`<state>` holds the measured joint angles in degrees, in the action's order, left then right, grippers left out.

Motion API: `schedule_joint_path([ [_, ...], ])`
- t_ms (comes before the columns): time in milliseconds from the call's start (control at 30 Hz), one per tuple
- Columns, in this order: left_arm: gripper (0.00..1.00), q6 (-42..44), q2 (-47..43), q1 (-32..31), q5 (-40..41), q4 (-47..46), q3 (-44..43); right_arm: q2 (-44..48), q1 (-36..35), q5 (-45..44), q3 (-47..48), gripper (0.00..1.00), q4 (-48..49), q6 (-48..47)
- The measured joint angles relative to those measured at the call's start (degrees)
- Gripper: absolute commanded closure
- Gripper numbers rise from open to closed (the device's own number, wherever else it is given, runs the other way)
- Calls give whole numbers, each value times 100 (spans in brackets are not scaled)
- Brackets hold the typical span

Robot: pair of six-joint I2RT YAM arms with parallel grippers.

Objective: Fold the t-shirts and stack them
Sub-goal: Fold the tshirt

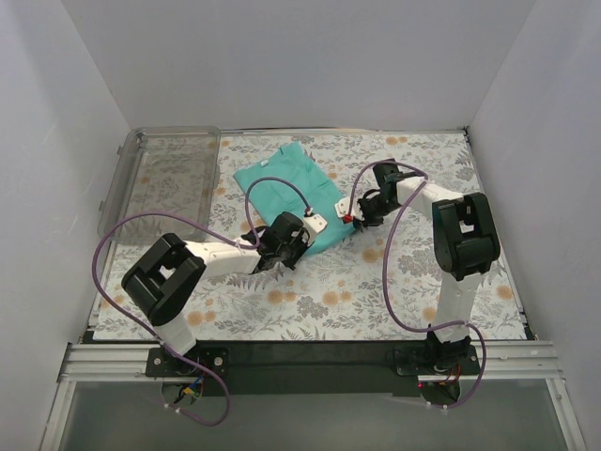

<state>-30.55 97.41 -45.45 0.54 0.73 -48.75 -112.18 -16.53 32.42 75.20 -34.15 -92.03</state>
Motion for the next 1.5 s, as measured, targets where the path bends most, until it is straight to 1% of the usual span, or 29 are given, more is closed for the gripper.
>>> schedule_joint_path([
  [33, 86, -20, -15, -4, -33, -13, 20, -20, -2, -55, 2, 82, 2, 0],
  [67, 87, -42, -35, -7, -72, -26, 42, -39, -11, -63, 2, 94, -2, -2],
  [100, 90, -68, -55, -9, -122, -31, 63, -39, -11, -98, -2, 99, 7, -2],
  [200, 99, -186, -133, -26, -291, -61, 151, 48, -9, -131, -166, 99, 151, 2],
  [300, 100, -356, -291, -118, -516, -31, 299, 413, -9, -190, -673, 99, 358, 28],
  [400, 100, -643, -544, -354, -774, 157, 470, 1036, -11, -339, -1379, 99, 234, 149],
  [567, 100, -1294, -951, -1091, -1106, 452, 640, 2321, -7, -664, -2586, 99, -564, 313],
  [667, 100, -1803, -1156, -1633, -1215, 518, 721, 3386, 7, -787, -3370, 99, -920, 334],
  [767, 100, -2096, -1246, -2087, -1213, 509, 796, 4544, 7, -793, -3832, 99, -1421, 345],
  [833, 100, -2291, -1333, -2326, -1220, 509, 876, 5073, 9, -737, -3936, 99, -1639, 372],
  [933, 100, -2509, -1539, -2455, -1211, 531, 992, 5547, 7, -584, -3936, 99, -1869, 492],
  [1067, 100, -2682, -2061, -2446, -1128, 654, 1088, 5508, 9, -433, -3703, 99, -2107, 680],
  [1167, 100, -2717, -2522, -2448, -1008, 748, 1080, 5289, 15, -310, -3209, 99, -2210, 841],
  [1300, 100, -2680, -2953, -2422, -780, 968, 951, 4857, 17, -116, -2251, 99, -2308, 1062],
  [1400, 100, -2581, -3093, -2260, -649, 1058, 841, 4478, 15, 61, -1552, 99, -2302, 1211],
  [1500, 100, -2492, -3176, -1950, -560, 1132, 778, 4033, 15, 216, -951, 99, -2312, 1314],
])
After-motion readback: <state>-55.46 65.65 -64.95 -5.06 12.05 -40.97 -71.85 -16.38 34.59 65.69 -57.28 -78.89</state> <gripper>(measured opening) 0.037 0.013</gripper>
